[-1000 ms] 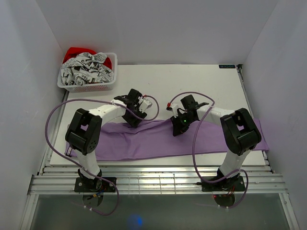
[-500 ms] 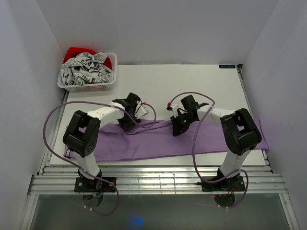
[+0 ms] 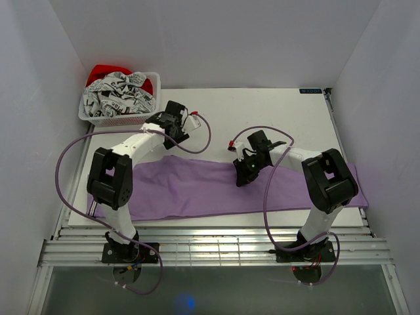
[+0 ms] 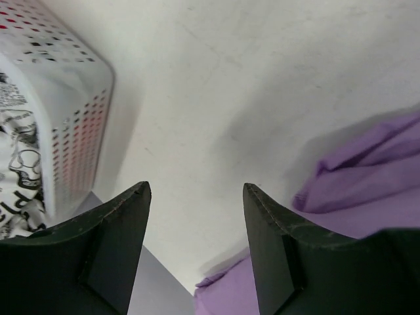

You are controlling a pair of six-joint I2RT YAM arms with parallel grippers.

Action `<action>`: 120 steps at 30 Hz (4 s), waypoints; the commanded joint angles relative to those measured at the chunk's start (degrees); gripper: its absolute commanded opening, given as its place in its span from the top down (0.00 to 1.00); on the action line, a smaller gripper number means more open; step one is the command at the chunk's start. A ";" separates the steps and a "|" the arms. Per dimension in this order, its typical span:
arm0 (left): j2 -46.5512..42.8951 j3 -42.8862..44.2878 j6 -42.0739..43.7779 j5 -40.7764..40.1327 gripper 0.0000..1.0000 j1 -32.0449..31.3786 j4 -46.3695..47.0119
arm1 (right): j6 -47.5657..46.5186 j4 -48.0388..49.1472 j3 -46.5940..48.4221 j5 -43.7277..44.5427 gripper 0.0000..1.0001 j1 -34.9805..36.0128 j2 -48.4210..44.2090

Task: Fold and stack the trousers
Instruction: Fold the trousers

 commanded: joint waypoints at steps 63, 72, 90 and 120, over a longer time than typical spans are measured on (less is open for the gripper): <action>-5.72 0.48 -8.75 31.67 0.34 40.27 -15.81 | -13.45 -18.91 12.03 9.14 0.44 -57.55 -9.96; -9.68 -2.95 -10.16 31.58 0.33 36.14 -16.52 | -15.38 -11.25 4.21 16.18 0.36 -63.28 -6.10; -12.23 -4.36 -12.00 30.17 0.33 34.12 -16.08 | -13.89 -15.11 -0.55 3.71 0.57 -63.45 1.99; -17.59 -4.71 -21.84 44.03 0.02 36.31 -14.06 | -24.98 -36.38 18.97 -14.09 0.92 -72.61 -11.62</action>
